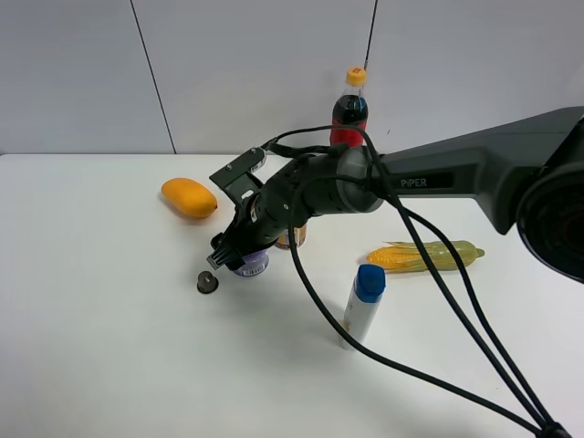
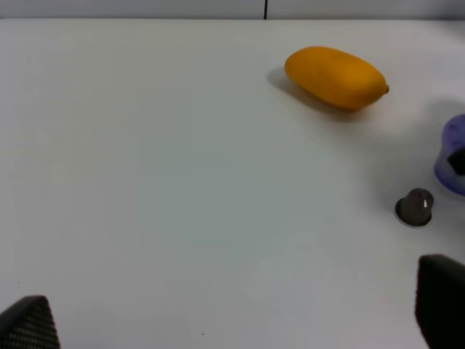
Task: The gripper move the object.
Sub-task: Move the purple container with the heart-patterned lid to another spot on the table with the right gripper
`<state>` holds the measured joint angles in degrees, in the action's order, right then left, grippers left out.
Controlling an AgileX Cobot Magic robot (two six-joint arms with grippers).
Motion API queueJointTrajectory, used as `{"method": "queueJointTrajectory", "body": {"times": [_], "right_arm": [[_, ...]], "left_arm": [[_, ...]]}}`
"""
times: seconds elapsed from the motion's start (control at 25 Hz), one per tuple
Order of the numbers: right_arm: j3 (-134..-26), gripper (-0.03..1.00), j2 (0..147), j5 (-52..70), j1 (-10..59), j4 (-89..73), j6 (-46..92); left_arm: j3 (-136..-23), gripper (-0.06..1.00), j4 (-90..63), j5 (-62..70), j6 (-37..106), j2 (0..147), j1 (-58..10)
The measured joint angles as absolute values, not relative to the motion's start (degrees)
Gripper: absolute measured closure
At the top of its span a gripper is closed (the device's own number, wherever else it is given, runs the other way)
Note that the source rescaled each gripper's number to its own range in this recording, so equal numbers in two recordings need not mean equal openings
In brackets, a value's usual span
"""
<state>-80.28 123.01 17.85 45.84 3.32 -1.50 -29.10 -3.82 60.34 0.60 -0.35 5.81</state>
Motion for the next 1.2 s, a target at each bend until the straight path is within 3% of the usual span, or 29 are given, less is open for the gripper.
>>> {"method": "queueJointTrajectory", "body": {"times": [0.4, 0.48, 0.52, 0.6, 0.64, 0.72, 1.2], "right_arm": [[-80.3, 0.89, 123.0, 17.9, 45.8, 3.1, -1.4], [-80.3, 0.71, 123.0, 17.7, 45.8, 3.1, -1.4], [-80.3, 0.71, 123.0, 17.7, 45.8, 3.1, -1.4], [-80.3, 0.36, 123.0, 17.7, 45.8, 3.1, -1.4], [-80.3, 0.12, 123.0, 17.9, 45.8, 3.1, -1.4], [-80.3, 0.02, 123.0, 18.4, 45.8, 3.1, -1.4], [-80.3, -0.03, 117.2, 18.9, 47.9, 3.8, -1.3]], "left_arm": [[-29.1, -0.06, -3.8, 60.3, 0.6, -0.3, 5.8], [-29.1, -0.06, -3.8, 60.3, 0.6, -0.3, 5.8], [-29.1, -0.06, -3.8, 60.3, 0.6, -0.3, 5.8], [-29.1, -0.06, -3.8, 60.3, 0.6, -0.3, 5.8], [-29.1, -0.06, -3.8, 60.3, 0.6, -0.3, 5.8], [-29.1, -0.06, -3.8, 60.3, 0.6, -0.3, 5.8], [-29.1, -0.06, -3.8, 60.3, 0.6, -0.3, 5.8]]}}
